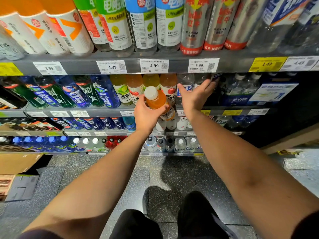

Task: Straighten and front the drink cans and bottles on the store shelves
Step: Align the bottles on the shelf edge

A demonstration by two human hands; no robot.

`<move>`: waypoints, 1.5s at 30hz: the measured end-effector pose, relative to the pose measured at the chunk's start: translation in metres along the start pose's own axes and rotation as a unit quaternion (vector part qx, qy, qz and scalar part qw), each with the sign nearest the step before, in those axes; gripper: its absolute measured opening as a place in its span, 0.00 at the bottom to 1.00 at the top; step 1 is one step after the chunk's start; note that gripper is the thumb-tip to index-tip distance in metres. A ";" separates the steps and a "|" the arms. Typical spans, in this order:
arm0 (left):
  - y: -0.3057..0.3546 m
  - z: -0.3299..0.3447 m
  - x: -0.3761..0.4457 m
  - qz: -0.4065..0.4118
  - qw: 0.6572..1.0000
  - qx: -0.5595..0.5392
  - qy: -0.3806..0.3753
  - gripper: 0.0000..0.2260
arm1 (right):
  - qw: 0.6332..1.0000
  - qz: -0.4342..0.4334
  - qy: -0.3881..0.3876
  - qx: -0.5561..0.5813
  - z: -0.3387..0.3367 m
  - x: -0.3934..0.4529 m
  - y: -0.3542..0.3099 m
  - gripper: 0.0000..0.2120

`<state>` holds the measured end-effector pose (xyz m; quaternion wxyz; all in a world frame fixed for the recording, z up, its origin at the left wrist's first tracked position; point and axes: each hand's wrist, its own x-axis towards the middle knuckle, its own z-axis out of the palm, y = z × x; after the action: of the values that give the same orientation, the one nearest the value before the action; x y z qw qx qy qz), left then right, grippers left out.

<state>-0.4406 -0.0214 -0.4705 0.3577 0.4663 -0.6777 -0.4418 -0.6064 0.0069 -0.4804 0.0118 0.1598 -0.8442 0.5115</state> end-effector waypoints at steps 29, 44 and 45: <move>0.005 0.034 0.007 0.005 1.000 -0.006 -0.009 0.31 | 0.994 0.013 0.072 -0.082 -0.052 0.036 0.042 0.33; 0.006 0.020 0.005 -0.005 1.000 -0.005 0.022 0.31 | 0.987 -0.059 -0.122 -0.087 0.007 0.012 0.013 0.32; 0.007 0.021 0.005 -0.008 1.000 -0.004 0.024 0.31 | 0.988 -0.048 -0.116 -0.089 0.007 0.012 0.011 0.31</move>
<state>-0.4634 -0.0192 -0.4717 0.3725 0.4805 -0.6634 -0.4362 -0.6202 0.0027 -0.4913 -0.0471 0.2565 -0.8733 0.4114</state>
